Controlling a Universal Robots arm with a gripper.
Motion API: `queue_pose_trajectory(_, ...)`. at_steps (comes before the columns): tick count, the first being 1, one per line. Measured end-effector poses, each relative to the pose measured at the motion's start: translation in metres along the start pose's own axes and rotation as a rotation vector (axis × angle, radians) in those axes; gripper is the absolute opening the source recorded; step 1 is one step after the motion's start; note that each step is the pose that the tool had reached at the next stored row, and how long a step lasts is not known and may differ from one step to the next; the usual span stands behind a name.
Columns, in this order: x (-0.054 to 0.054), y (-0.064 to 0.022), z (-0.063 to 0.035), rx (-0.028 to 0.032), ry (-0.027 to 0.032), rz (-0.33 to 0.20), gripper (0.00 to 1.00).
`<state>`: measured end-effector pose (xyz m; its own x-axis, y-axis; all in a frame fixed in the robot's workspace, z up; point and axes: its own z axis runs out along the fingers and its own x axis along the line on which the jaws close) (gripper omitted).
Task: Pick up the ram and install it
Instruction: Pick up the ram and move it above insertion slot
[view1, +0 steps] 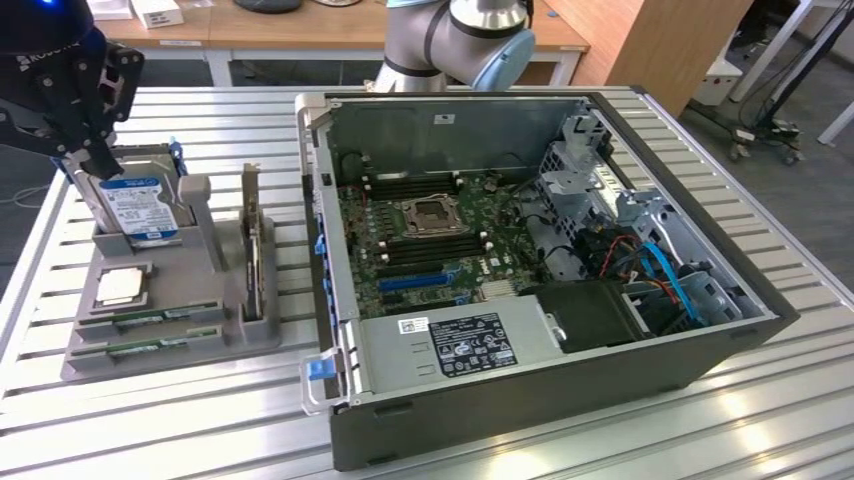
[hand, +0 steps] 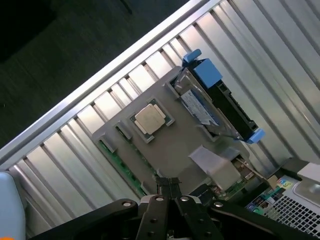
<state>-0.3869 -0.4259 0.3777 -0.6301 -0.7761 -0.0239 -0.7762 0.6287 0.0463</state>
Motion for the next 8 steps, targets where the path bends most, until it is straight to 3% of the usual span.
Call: queue_pose_trajectory(8,0.0,0.0,0.0001,-0.0035,0.0068,-0.145,0.1)
